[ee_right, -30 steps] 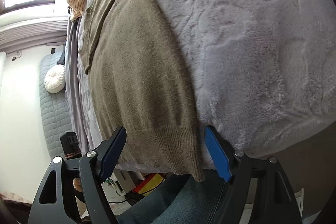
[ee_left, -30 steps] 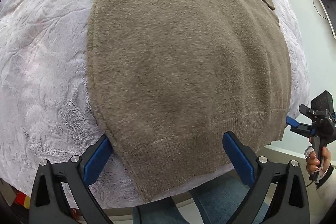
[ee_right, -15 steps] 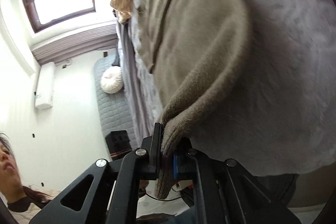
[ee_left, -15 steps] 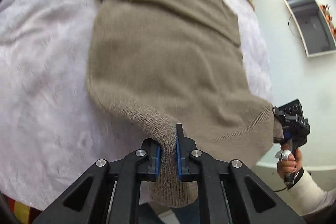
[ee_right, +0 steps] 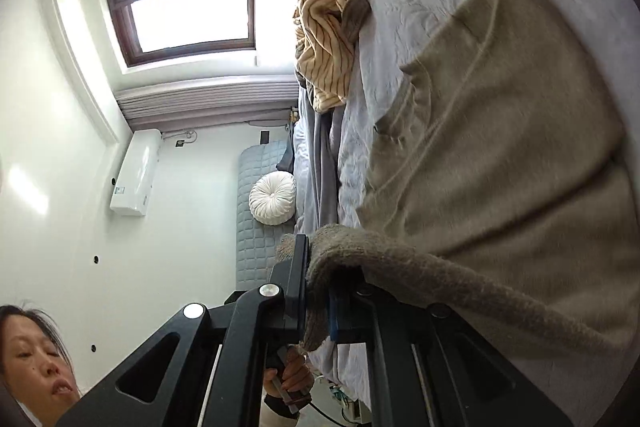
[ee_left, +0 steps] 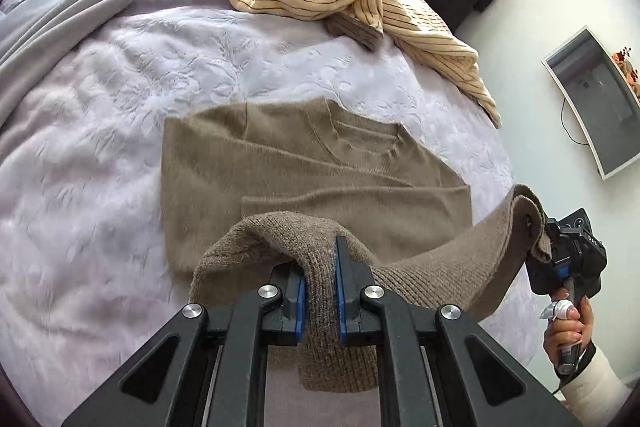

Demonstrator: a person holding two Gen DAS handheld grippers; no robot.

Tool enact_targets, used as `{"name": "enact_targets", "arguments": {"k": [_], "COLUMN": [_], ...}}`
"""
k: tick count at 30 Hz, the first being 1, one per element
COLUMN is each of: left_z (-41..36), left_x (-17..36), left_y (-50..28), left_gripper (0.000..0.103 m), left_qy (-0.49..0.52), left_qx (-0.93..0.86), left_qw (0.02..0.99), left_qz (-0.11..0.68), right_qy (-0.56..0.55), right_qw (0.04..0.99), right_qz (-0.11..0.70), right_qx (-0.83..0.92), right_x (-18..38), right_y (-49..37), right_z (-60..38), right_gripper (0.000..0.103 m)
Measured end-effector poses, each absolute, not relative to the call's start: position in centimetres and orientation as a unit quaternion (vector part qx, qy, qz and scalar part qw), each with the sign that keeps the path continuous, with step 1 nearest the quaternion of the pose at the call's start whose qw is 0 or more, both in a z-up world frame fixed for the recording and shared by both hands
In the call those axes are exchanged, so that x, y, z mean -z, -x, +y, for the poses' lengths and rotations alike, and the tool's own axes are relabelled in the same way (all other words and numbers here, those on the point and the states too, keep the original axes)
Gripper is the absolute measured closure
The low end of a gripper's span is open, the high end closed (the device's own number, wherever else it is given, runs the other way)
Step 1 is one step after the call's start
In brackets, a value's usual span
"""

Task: Fold small clothes
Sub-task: 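Lift the hem with both grippers, fold it toward the collar, release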

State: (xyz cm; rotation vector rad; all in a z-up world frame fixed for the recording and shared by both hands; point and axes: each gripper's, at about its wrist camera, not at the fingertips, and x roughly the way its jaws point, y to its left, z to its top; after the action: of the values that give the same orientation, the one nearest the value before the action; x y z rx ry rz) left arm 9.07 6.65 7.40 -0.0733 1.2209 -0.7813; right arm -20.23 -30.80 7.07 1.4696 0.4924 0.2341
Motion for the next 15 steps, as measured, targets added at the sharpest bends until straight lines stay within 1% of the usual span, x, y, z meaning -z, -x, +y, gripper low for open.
{"name": "enact_targets", "arguments": {"k": [3, 7, 8, 12, 15], "left_z": [4.4, 2.2, 1.7, 1.3, 1.4], "left_x": [-5.9, -2.4, -1.5, 1.9, 1.9], "left_y": [-12.3, -15.6, -15.9, -17.3, -17.1], "left_gripper": [0.090, 0.090, 0.088, 0.088, 0.088], "left_qy": [0.031, 0.029, 0.028, 0.022, 0.012], "left_qx": [0.338, 0.303, 0.295, 0.252, 0.248], "left_qw": [0.752, 0.747, 0.743, 0.714, 0.716], "left_qz": [0.565, 0.591, 0.600, 0.652, 0.652], "right_qy": [-0.656, -0.664, -0.667, -0.685, -0.703], "right_qw": [0.713, 0.705, 0.702, 0.682, 0.664], "right_qz": [0.228, 0.239, 0.242, 0.255, 0.256], "right_qx": [-0.092, -0.068, -0.061, -0.023, -0.010], "right_x": [-6.5, -4.4, -3.8, -0.4, 1.5], "right_y": [16.8, 14.2, 13.7, 12.8, 12.8], "right_z": [-33.5, -36.2, -36.7, -38.6, -39.1], "right_gripper": [0.095, 0.095, 0.095, 0.095, 0.094]}}
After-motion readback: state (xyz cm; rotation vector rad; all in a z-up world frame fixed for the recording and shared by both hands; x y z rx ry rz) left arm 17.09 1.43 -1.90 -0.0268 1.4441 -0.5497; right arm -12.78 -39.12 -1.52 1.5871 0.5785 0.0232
